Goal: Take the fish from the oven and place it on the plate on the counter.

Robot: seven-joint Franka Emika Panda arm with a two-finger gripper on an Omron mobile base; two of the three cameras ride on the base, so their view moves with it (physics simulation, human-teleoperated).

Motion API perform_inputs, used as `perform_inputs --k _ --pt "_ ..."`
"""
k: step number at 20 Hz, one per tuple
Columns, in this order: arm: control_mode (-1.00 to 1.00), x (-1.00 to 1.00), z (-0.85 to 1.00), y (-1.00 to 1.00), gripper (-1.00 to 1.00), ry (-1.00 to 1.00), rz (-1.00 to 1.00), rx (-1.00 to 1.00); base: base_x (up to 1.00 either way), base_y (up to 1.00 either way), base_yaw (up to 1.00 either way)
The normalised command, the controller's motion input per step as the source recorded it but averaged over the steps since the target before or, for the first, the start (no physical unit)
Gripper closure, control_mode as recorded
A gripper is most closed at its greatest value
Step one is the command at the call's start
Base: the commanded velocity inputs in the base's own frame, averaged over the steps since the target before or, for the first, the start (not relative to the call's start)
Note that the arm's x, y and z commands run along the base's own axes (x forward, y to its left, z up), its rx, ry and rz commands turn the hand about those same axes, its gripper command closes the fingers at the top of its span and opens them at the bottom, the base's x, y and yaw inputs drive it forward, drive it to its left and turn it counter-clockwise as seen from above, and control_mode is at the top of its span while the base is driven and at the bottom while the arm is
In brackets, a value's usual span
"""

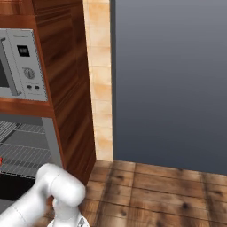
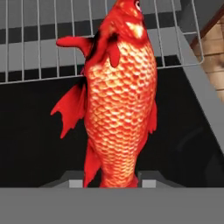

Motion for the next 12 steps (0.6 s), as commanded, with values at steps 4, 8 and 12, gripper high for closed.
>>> perform_inputs --k 4,8,12 --pt "-1.0 -0.57 1.0 -0.7 1.0 0.0 -0.04 0.13 0.0 0.0 0.0" --pt "-1.0 -0.5 1.0 -0.8 1.0 0.0 -0.02 0.14 0.0 0.0 0.0" --pt "-1.0 -0.46 1.0 -0.81 1.0 0.0 0.0 0.14 0.0 0.0 0.0"
